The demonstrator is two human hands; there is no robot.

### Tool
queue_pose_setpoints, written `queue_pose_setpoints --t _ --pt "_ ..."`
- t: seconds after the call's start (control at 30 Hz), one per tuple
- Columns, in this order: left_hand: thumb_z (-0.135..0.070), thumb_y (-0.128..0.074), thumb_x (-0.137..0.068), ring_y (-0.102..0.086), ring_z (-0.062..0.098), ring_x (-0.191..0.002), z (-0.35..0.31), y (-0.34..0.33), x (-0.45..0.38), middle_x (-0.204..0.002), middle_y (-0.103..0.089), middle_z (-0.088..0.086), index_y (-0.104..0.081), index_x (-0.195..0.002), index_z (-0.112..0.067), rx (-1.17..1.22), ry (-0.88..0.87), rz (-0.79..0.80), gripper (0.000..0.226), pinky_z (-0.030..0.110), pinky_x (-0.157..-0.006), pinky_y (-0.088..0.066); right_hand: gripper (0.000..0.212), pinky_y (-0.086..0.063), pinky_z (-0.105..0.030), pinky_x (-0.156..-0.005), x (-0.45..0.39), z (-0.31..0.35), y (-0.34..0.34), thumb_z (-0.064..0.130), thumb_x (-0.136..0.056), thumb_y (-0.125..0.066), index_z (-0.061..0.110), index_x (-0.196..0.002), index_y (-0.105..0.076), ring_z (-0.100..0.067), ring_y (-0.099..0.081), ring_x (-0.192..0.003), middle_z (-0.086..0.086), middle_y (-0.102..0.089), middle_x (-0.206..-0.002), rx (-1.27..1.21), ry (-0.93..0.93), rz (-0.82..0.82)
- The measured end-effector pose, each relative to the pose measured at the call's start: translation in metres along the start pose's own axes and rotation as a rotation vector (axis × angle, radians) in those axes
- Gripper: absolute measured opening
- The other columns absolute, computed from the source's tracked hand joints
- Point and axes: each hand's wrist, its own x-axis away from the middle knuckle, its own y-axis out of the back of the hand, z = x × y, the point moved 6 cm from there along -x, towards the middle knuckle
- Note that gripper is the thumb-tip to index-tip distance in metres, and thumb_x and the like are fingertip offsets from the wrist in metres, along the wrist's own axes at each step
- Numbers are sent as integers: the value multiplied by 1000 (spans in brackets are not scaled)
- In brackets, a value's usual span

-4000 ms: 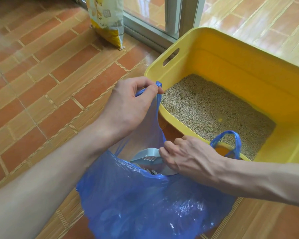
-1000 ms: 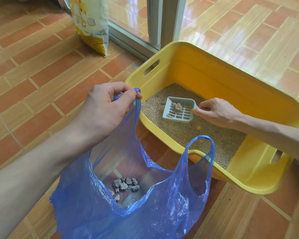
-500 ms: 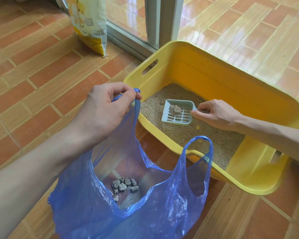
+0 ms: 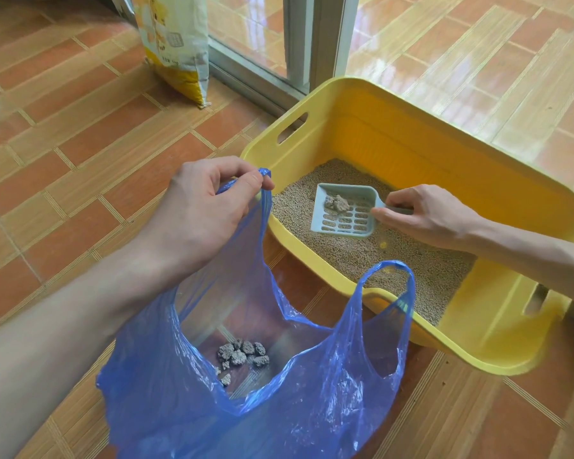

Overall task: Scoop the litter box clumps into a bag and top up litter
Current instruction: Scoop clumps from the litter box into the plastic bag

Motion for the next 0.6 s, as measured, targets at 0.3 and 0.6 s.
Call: queue_pose_setpoints --t 0.3,0.6 --pt "-23 -54 -106 -26 14 -49 4 1 0 -53 -35 -9 -76 -94 -18 18 1 2 26 22 -44 -22 54 -27 -21 -44 24 82 30 67 -88 -53 20 -61 -54 -8 -34 -46 12 -39 -52 -48 243 192" --pt "-35 -54 -94 -30 17 -53 3 1 1 -56 -38 -5 -76 -92 -20 66 -27 21 27 26 -50 -24 49 -35 -28 -51 25 155 -22 66 -89 -52 20 -72 -54 -18 -48 -60 -3 -51 -62 298 361 267"
